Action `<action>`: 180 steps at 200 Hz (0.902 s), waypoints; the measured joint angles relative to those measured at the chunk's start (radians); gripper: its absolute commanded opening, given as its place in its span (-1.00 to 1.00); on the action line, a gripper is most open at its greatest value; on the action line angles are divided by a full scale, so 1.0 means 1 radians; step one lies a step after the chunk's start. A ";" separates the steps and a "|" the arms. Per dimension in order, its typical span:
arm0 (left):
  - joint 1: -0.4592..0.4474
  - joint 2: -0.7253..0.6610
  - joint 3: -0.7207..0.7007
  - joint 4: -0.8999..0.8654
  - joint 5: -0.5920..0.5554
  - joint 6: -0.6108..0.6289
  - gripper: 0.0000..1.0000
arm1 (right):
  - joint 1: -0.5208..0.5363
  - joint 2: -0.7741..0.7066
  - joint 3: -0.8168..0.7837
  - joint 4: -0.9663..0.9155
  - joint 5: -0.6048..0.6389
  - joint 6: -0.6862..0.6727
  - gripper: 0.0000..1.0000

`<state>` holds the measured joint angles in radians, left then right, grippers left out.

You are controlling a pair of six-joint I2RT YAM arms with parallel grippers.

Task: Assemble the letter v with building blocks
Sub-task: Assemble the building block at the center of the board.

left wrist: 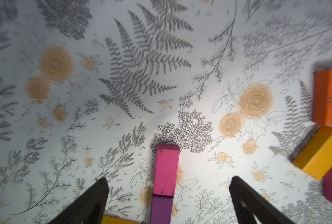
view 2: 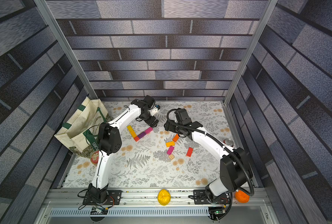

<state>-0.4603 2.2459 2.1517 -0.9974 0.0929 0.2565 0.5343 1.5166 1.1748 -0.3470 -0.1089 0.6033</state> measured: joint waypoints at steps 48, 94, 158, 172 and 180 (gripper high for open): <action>0.063 -0.290 -0.181 0.189 0.031 -0.143 0.92 | 0.000 0.067 0.069 -0.004 -0.005 -0.029 0.54; 0.219 -0.577 -0.553 0.399 0.094 -0.375 0.72 | 0.000 0.290 0.223 -0.001 -0.081 -0.066 0.49; 0.305 -0.823 -0.861 0.466 0.147 -0.587 0.64 | 0.000 0.641 0.513 0.002 -0.227 -0.089 0.43; 0.311 -0.862 -0.913 0.468 0.148 -0.612 0.64 | 0.000 0.700 0.566 -0.001 -0.253 -0.089 0.42; 0.314 -0.879 -0.936 0.467 0.148 -0.624 0.64 | 0.000 0.729 0.592 -0.006 -0.265 -0.089 0.42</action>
<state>-0.1467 1.3666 1.2156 -0.5301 0.2405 -0.3672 0.5343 2.2452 1.7664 -0.3534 -0.3737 0.5148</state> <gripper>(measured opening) 0.820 0.713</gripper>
